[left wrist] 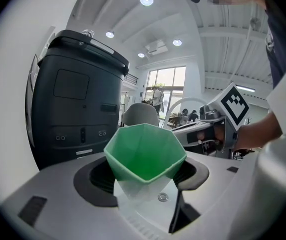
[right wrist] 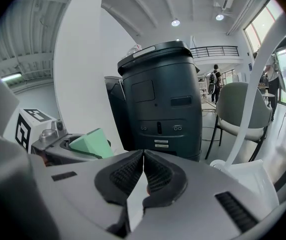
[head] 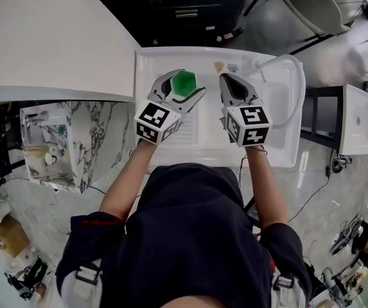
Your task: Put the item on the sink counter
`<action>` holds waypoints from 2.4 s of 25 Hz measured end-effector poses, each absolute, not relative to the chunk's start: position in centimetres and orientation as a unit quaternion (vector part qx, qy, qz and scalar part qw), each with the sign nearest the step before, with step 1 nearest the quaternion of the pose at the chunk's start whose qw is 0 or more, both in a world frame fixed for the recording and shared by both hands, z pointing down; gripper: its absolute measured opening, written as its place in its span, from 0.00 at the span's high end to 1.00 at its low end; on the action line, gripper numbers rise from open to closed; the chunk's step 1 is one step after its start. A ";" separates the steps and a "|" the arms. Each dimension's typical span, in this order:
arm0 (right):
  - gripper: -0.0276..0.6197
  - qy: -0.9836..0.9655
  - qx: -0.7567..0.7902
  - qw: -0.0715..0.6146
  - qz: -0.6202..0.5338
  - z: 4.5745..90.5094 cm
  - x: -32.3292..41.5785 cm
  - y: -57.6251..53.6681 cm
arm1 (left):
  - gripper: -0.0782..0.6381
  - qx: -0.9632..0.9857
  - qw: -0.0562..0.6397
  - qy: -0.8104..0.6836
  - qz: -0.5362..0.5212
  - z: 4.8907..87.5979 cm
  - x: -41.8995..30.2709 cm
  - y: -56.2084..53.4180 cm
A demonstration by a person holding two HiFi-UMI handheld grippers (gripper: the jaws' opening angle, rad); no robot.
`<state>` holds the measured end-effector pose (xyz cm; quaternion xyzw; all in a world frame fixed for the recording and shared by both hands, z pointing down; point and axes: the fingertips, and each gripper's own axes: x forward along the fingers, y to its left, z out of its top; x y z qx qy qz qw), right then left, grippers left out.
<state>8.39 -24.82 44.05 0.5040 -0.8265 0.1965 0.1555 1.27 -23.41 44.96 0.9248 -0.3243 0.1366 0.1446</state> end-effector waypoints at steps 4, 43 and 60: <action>0.91 -0.825 0.501 0.160 0.207 45.0 8.7 -25.7 | 0.46 0.921 0.151 -0.329 0.144 46.0 1.3 -24.4; 0.91 -0.806 0.490 0.197 0.267 52.9 8.5 -28.5 | 0.46 0.908 0.158 -0.332 0.200 56.4 1.1 -31.0; 0.91 -0.800 0.490 0.204 0.279 53.9 8.5 -28.3 | 0.45 0.908 0.128 -0.333 0.222 58.6 1.5 -32.9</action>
